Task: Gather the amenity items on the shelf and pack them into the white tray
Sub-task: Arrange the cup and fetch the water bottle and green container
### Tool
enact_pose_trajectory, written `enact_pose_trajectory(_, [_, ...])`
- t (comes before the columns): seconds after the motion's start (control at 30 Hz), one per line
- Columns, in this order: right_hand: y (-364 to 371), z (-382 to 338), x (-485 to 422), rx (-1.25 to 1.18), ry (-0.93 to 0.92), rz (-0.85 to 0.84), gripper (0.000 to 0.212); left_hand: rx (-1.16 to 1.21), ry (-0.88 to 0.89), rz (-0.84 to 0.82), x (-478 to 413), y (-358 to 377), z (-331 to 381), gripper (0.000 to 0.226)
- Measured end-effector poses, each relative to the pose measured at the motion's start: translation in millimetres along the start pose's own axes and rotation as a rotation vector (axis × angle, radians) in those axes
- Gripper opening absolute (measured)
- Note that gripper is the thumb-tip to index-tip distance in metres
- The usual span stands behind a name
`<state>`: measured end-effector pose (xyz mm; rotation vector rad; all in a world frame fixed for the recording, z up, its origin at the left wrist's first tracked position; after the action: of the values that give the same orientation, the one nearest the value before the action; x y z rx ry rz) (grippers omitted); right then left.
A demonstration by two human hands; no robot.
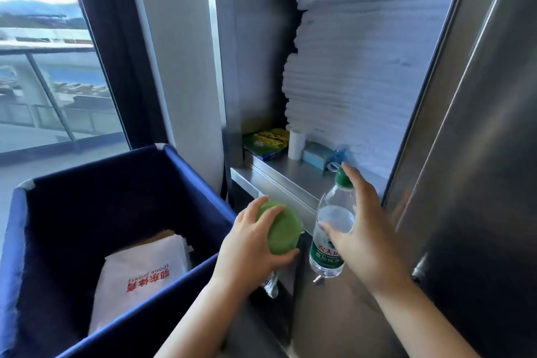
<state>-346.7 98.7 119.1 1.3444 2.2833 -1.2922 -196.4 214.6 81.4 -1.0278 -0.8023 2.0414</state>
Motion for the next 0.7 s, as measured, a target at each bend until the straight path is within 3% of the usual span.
enact_pose_trajectory(0.43, [39.1, 60.8, -100.9, 0.033, 0.036, 0.101, 0.1, -0.017, -0.021, -0.017, -115.5, 56.5, -58.9, 0.074])
enact_pose_trajectory(0.7, [54.7, 95.1, -155.2, 0.011, 0.239, 0.199, 0.096, 0.061, 0.185, -0.12, -217.8, 95.4, -87.1, 0.076])
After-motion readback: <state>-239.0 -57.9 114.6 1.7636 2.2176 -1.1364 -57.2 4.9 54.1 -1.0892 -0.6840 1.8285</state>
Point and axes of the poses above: each hand's wrist, its own x-axis away from the middle knuckle, its own y-axis out of the palm, z = x × y, the point moved 5 cm from there along -x, towards the middle knuckle, and after that the axes turned 3 degrees about -z, right-handed, at the moved point
